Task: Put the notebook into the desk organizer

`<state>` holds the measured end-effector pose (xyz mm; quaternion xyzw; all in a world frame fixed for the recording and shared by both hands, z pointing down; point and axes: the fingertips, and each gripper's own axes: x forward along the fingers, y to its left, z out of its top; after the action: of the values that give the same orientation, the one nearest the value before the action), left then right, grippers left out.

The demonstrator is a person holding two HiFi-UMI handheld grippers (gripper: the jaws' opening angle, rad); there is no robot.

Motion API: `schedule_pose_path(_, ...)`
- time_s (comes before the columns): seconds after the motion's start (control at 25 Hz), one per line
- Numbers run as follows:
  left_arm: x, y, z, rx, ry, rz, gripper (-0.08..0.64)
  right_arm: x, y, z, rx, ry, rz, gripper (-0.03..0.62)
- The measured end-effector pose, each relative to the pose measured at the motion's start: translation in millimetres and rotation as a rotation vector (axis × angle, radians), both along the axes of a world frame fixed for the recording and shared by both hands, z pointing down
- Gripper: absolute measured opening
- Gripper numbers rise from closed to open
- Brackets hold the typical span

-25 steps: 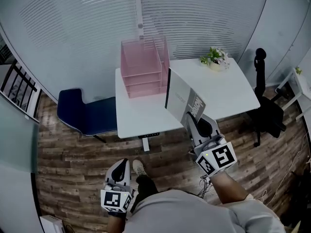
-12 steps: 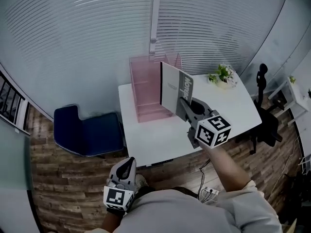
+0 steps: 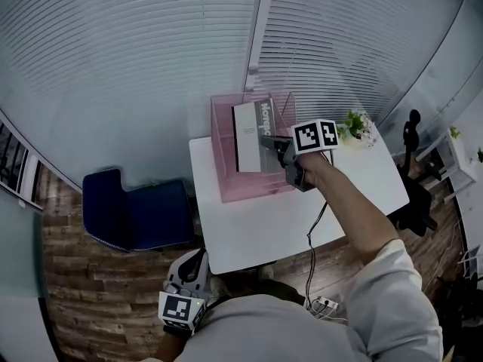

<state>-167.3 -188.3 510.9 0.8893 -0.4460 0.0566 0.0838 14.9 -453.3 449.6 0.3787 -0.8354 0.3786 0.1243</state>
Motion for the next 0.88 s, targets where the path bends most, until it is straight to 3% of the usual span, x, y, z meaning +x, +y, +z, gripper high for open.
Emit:
schedule_pose_path(0.16,1,-10,-2,-0.007,0.018,-0.052,0.008,4,-38,23,-0.172,-0.028,-0.032,0.019)
schedule_pose_path(0.32,8,-16,-3,-0.023,0.034,-0.077,0.008,13,-62,52,-0.286,0.055,-0.039,0.020)
schedule_pose_path(0.64,27,-30,-1,-0.013,0.050,-0.046,0.008,15,-72,79,-0.319,0.212,-0.052,0.050)
schedule_pose_path(0.76,30,-33,-2,-0.013,0.063,-0.039,0.008,18,-69,84,-0.320,0.250,-0.054,0.098)
schedule_pose_path(0.88,32,-34,-1,-0.013,0.075,-0.027,0.008,19,-66,85,-0.288,0.331,-0.069,0.198)
